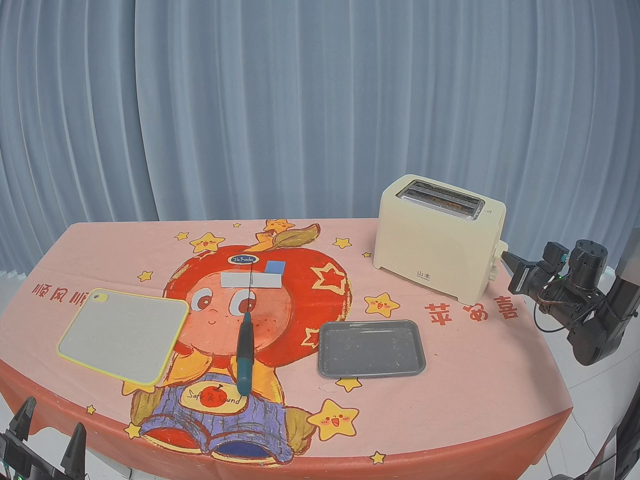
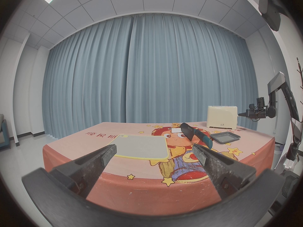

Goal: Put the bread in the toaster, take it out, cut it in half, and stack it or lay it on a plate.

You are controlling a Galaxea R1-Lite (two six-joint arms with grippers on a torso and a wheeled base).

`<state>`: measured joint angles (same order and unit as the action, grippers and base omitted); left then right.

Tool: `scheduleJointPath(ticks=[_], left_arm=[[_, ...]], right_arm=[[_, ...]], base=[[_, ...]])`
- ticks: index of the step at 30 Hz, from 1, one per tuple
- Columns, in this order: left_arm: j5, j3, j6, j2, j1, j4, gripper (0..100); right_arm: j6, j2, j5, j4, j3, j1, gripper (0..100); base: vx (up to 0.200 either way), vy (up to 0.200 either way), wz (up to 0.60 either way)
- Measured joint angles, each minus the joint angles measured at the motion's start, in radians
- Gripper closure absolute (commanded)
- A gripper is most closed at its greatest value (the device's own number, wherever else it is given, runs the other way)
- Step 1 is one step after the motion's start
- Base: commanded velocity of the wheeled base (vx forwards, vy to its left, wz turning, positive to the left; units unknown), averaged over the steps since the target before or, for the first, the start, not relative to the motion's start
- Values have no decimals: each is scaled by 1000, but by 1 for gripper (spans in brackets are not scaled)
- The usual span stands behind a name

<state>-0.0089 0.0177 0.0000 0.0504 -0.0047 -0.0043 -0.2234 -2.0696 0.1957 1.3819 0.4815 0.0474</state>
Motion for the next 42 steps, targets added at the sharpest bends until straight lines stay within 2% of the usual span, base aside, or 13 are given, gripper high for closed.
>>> scheduleJointPath(ticks=[19, 27, 33, 42], left_arm=[[0, 0, 0, 0, 0, 0, 0], [0, 0, 0, 0, 0, 0, 0], [0, 0, 0, 0, 0, 0, 0], [0, 0, 0, 0, 0, 0, 0]], right_arm=[[-1, -4, 0, -3, -4, 1, 100], [-2, 20, 3, 106, -19, 20, 100], [-2, 43, 5, 119, -32, 46, 100], [-5, 98, 12, 120, -34, 42, 100]], base=[[0, 0, 0], [0, 0, 0], [0, 0, 0], [0, 0, 0]])
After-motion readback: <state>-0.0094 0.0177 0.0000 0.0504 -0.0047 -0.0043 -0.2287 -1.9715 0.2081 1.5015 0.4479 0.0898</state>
